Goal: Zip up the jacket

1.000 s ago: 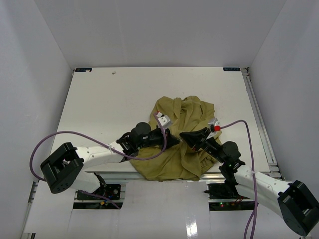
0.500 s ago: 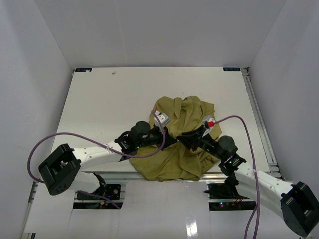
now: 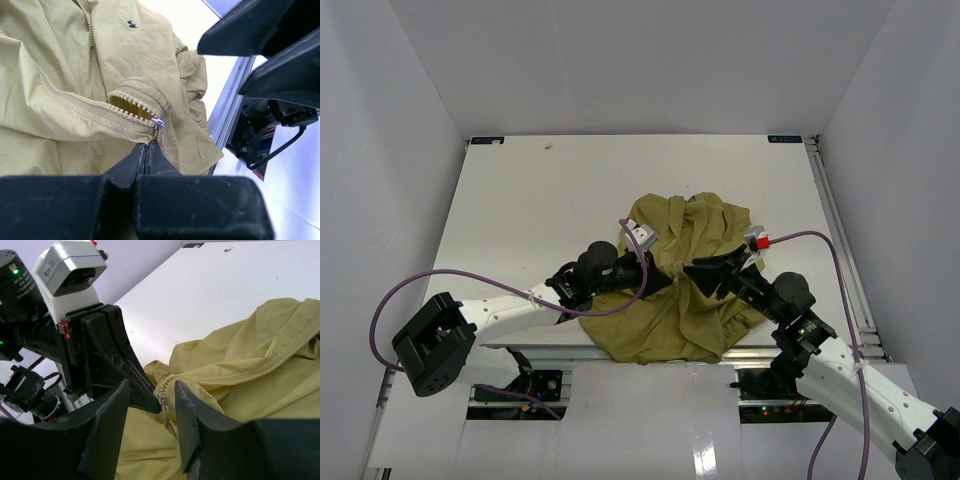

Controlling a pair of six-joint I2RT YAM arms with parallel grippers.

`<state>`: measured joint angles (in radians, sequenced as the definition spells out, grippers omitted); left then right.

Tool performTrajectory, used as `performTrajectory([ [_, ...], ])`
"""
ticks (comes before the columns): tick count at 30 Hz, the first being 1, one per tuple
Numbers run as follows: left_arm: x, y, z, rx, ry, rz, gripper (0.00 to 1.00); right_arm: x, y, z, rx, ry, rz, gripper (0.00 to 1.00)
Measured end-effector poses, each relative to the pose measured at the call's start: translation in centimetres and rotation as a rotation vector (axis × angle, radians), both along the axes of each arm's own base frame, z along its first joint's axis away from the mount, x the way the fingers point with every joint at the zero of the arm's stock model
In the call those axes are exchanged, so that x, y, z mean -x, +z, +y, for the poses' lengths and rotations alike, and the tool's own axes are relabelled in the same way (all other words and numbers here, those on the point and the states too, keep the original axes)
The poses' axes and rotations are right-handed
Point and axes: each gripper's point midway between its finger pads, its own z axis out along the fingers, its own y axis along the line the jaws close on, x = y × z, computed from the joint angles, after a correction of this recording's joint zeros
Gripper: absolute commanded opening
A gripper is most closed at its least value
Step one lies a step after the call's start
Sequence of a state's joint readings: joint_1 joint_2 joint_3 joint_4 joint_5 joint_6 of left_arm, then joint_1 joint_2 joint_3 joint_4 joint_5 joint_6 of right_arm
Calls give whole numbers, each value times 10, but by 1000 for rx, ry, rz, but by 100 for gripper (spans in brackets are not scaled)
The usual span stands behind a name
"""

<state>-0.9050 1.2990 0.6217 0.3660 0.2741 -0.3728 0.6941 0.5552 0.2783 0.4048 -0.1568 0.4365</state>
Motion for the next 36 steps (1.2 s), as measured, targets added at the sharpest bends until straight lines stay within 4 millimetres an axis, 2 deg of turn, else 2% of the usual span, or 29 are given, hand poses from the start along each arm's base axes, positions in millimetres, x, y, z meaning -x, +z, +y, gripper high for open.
performTrajectory([
  [2,0,1,0,2,0,1,0,4,0,1,-4,21,8,32],
  [5,1,2,0,5,-2,1,0,11,-8,5,-3,58,27,30],
  [9,0,2,0,7,-2,1,0,19,-32,9,23,108,73,32],
  [13,0,3,0,9,-5,2,0,21,-47,12,47,130,111,34],
  [20,1,4,0,15,-11,1,0,20,-50,15,44,138,112,40],
  [36,2,5,-1,19,-20,3,0,12,-58,20,61,122,111,39],
])
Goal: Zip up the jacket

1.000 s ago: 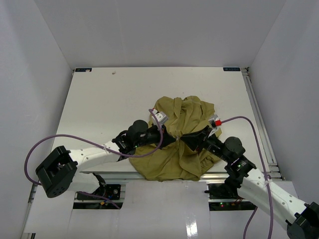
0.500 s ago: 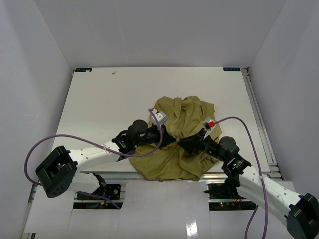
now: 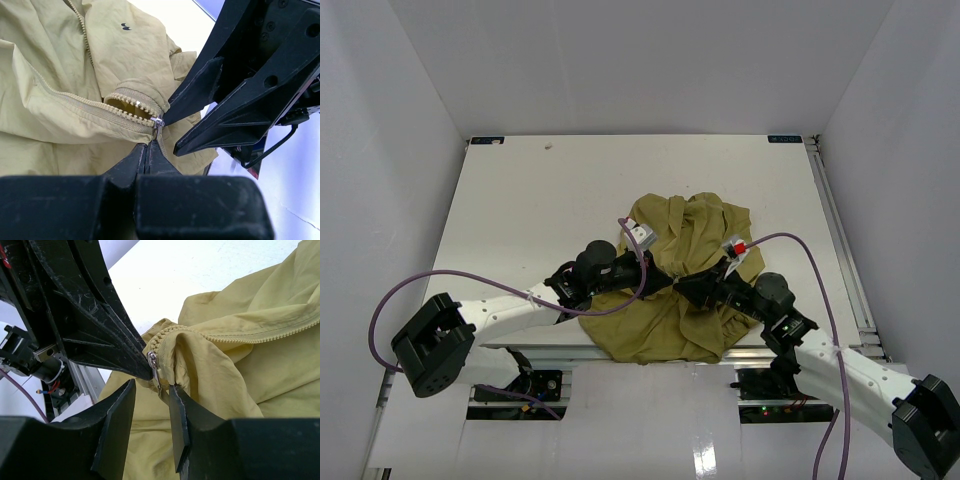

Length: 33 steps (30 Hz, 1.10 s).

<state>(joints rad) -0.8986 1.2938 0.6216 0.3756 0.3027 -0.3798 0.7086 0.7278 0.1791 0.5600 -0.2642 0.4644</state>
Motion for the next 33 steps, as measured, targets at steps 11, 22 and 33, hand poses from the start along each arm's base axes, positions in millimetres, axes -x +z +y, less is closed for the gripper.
performTrajectory([
  [11,0,2,-1,7,-3,-1,0,-1,-2,5,1,11,-1,34],
  [22,-2,4,-1,15,2,-7,0,-2,0,9,-15,13,-3,8],
  [33,-4,7,-1,27,4,-19,0,-6,5,7,-31,-17,-10,8],
])
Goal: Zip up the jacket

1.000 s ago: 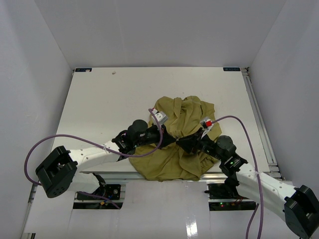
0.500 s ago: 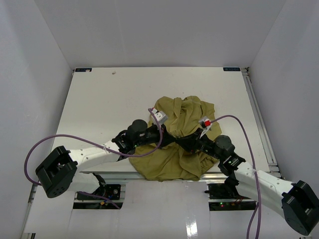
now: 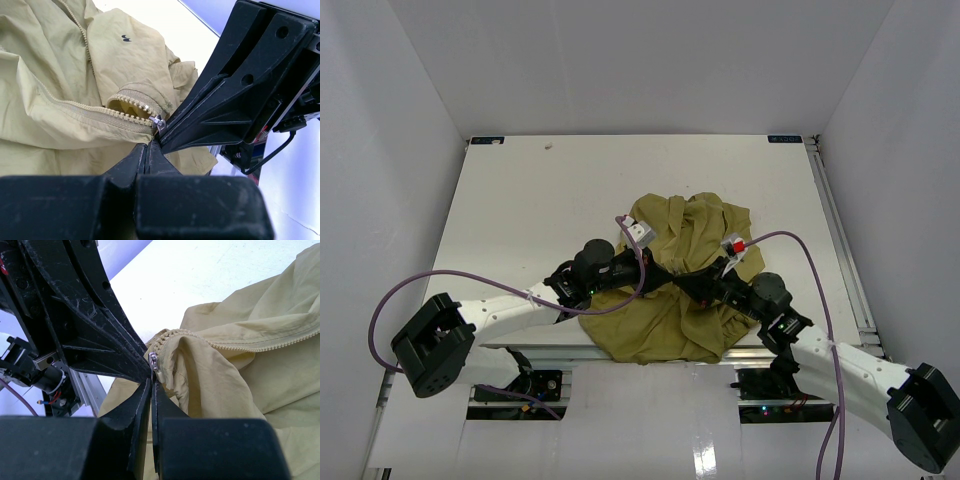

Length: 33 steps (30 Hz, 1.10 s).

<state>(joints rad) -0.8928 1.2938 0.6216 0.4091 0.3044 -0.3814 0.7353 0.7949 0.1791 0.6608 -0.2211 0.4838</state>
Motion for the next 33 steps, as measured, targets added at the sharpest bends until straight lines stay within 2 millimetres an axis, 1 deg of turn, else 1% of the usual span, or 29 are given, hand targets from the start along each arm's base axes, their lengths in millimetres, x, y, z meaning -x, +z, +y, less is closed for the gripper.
performTrajectory([
  [14,-6,0,2,-9,22,-34,0,-6,2,0,-11,-28,-4,8],
  [21,-9,-2,3,-23,35,-43,0,-5,5,-3,9,-28,-16,8],
  [33,-11,-3,5,-38,35,-72,0,-8,5,5,43,-1,-9,8],
])
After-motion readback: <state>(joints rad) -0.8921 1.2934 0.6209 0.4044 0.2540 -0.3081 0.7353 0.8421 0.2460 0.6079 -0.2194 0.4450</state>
